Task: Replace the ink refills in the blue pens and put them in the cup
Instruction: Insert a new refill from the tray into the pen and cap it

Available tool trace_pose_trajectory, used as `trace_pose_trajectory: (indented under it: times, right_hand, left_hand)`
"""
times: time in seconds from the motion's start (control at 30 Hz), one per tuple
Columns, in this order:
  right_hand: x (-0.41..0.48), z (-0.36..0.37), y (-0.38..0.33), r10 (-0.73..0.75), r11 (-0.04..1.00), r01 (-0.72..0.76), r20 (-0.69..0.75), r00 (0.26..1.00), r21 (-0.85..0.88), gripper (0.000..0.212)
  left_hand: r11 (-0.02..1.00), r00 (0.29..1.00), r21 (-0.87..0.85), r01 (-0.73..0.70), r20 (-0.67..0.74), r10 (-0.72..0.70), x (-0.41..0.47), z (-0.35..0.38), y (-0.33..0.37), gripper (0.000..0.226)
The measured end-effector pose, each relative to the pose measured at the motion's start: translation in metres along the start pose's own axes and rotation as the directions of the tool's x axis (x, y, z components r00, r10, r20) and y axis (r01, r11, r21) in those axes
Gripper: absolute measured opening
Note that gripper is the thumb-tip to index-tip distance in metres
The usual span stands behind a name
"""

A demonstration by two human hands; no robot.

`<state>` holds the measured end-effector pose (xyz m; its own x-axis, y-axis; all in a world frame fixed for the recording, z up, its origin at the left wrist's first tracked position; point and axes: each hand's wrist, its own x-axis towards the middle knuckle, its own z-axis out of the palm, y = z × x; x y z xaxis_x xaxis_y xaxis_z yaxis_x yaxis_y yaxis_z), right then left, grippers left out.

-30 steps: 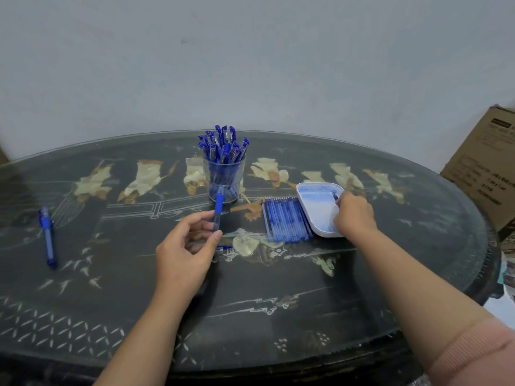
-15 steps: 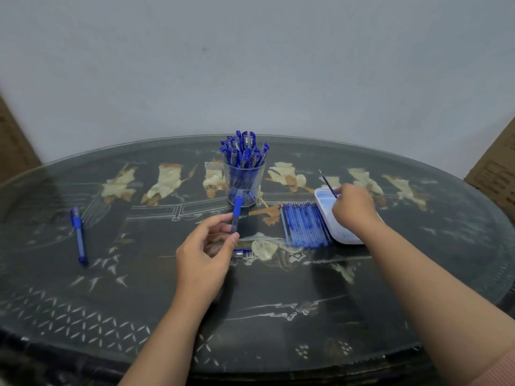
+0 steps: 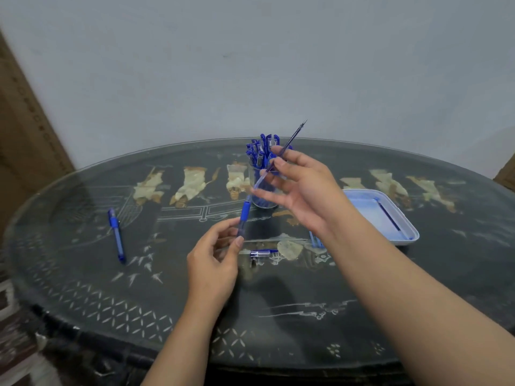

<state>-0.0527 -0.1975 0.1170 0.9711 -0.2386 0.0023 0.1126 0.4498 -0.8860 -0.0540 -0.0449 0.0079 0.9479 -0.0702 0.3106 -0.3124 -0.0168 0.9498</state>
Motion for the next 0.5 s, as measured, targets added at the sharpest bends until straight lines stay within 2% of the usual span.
trace_pose_trajectory:
  times: [0.5]
  right_hand:
    - [0.007,0.002,0.024,0.096,0.989,-0.093,-0.021,0.995,0.117,0.02]
  left_hand:
    - [1.0,1.0,0.006,0.0,0.015,0.0,0.001,-0.006,-0.003,0.044]
